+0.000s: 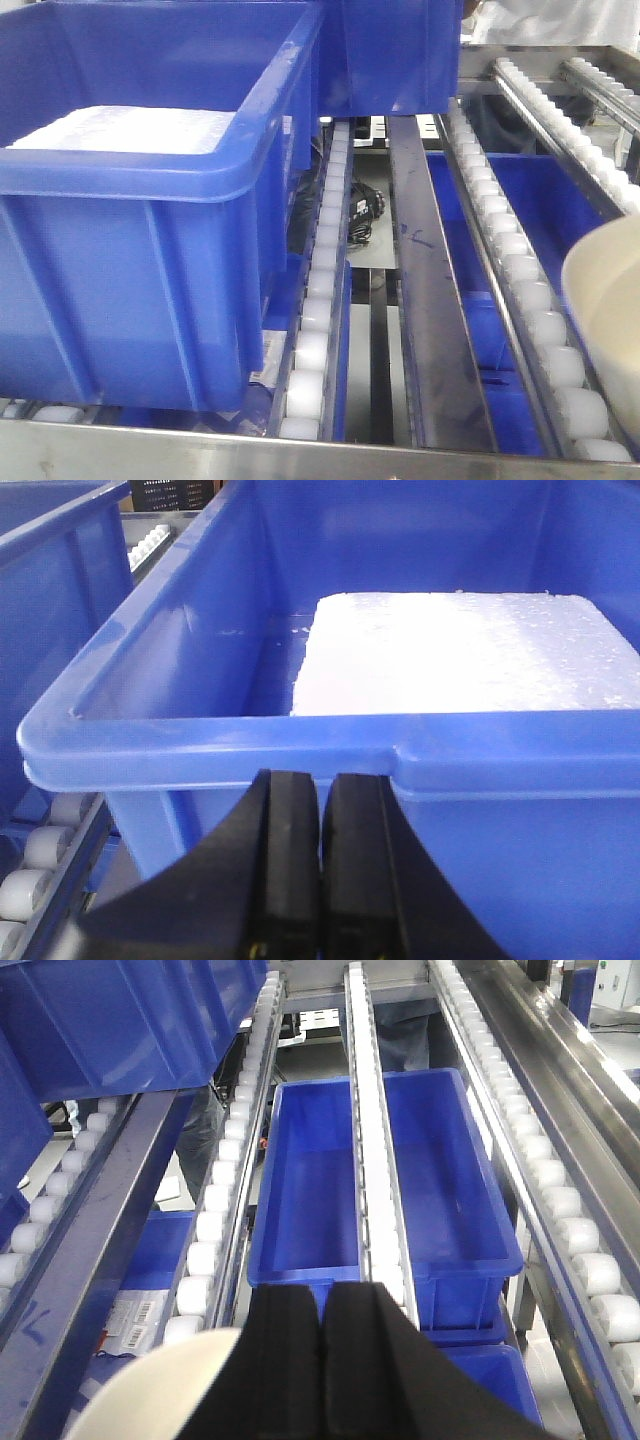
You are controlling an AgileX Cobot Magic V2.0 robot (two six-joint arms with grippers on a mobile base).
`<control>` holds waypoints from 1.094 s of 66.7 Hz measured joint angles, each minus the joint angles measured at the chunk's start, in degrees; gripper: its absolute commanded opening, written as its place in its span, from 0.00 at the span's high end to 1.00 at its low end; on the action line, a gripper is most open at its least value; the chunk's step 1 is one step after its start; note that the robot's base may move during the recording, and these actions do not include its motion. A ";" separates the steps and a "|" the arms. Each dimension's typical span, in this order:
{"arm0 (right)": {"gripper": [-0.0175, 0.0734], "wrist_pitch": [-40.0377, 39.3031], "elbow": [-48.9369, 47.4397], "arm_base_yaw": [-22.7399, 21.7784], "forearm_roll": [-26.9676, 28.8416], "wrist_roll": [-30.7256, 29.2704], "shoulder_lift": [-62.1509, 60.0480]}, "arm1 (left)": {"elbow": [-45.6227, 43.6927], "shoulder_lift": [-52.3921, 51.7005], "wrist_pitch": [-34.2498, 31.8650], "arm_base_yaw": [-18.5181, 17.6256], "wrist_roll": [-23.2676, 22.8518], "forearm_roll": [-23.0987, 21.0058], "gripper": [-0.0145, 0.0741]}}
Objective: Move white bin to right shelf second layer
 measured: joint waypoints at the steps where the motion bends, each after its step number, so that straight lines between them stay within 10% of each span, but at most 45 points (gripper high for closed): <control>1: 0.76 0.00 0.00 0.00 0.00 0.00 0.00 | 0.00 0.00 0.00 0.00 0.00 0.00 0.74; 73: 0.76 3.42 12.54 0.00 -4.32 0.00 -22.64 | 0.00 0.00 0.00 0.00 0.00 0.00 0.74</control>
